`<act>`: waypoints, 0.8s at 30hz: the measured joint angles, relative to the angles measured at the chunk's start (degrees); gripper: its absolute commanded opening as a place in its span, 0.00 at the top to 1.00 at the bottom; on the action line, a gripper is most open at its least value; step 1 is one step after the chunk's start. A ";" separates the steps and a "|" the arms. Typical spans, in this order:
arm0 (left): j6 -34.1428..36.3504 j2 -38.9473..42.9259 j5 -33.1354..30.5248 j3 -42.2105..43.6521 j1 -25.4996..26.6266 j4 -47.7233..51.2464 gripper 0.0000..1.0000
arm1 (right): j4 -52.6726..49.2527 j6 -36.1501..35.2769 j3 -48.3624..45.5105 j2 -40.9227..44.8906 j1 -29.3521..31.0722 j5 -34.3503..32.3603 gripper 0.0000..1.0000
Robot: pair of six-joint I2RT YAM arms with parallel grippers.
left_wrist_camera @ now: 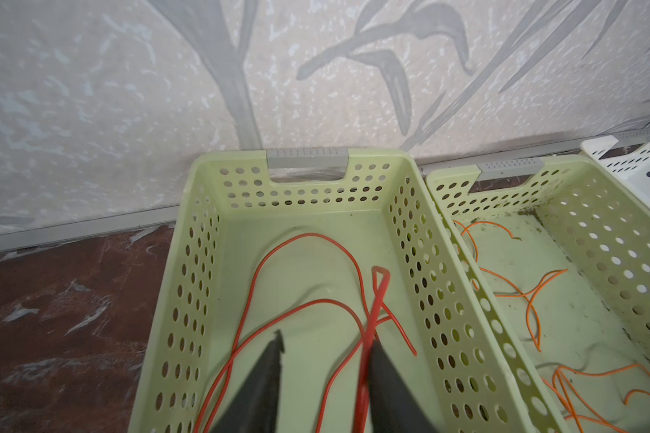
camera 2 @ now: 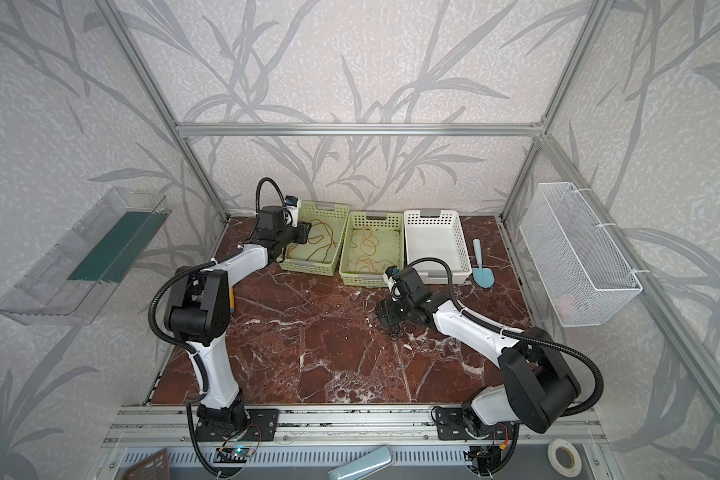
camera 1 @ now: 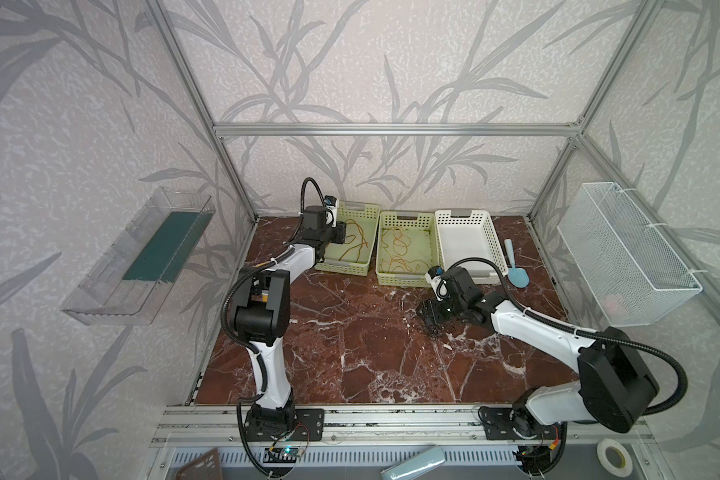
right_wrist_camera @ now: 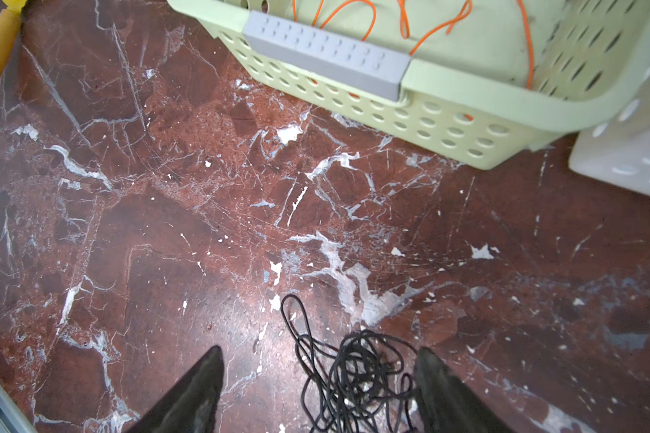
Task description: Untangle the cables
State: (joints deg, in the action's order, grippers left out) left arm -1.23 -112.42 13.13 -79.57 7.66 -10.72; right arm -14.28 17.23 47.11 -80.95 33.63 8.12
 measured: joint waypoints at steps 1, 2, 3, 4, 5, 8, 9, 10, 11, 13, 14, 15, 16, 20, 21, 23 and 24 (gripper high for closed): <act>-0.09 1.09 -0.20 1.20 0.00 -0.59 0.01 | -0.72 0.26 0.00 0.50 -0.17 -0.11 0.21; -0.13 2.49 -0.35 2.67 0.04 -0.96 0.01 | -1.46 0.66 0.00 1.11 -0.50 -0.13 0.21; -0.52 4.50 -0.68 4.57 0.04 -1.05 0.01 | -2.10 1.11 0.00 1.97 -1.01 -0.15 0.21; -0.31 6.43 -0.87 5.95 0.11 -0.87 0.01 | -2.71 1.53 0.00 2.93 -1.55 -0.26 0.21; -0.17 8.24 -1.09 6.88 0.20 -0.44 0.01 | -3.13 1.92 -0.04 3.85 -2.03 -0.48 0.22; 0.79 13.84 -2.16 8.41 0.85 1.36 0.04 | -3.93 3.19 -0.81 6.40 -3.63 -1.22 0.26; 1.33 16.02 -2.54 9.27 1.42 1.88 0.08 | -4.22 3.76 -1.31 6.95 -4.44 -1.20 0.27; 1.77 18.32 -2.75 10.43 2.32 2.45 0.13 | -4.52 4.13 -1.81 7.13 -5.27 -1.07 0.29; 2.16 20.52 -2.86 11.80 3.48 2.91 0.16 | -4.74 4.39 -2.32 7.10 -6.14 -0.61 0.31; 3.52 24.94 -3.06 15.21 7.37 4.15 0.26 | -5.46 4.81 -3.58 6.73 -8.17 0.59 0.36; 4.35 26.53 -3.04 16.83 9.75 4.87 0.30 | -5.70 4.85 -4.00 6.32 -8.92 1.38 0.37; 4.79 27.76 -2.75 18.40 12.50 5.77 0.34 | -5.86 4.76 -4.24 5.62 -9.49 2.36 0.39; 5.18 28.48 -2.56 19.82 15.30 6.71 0.37 | -5.92 4.63 -4.26 4.63 -9.66 3.67 0.41; 5.25 28.33 -0.70 25.51 24.96 9.49 0.40 | -5.01 4.07 -4.26 1.27 -8.96 7.96 0.51; 5.07 27.76 -0.09 26.75 26.86 10.21 0.40 | -4.87 3.89 -4.26 0.39 -8.76 8.81 0.54; 4.63 25.51 0.81 27.69 29.57 11.13 0.40 | -4.90 3.74 -4.26 -0.98 -8.57 9.49 0.63; 4.39 23.78 1.20 27.65 30.71 11.28 0.40 | -4.98 3.67 -4.26 -1.53 -8.41 9.51 0.65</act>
State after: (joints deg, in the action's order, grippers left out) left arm 3.16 -88.64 14.33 -51.92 38.37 0.56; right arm -19.27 20.91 42.85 -82.48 25.21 17.63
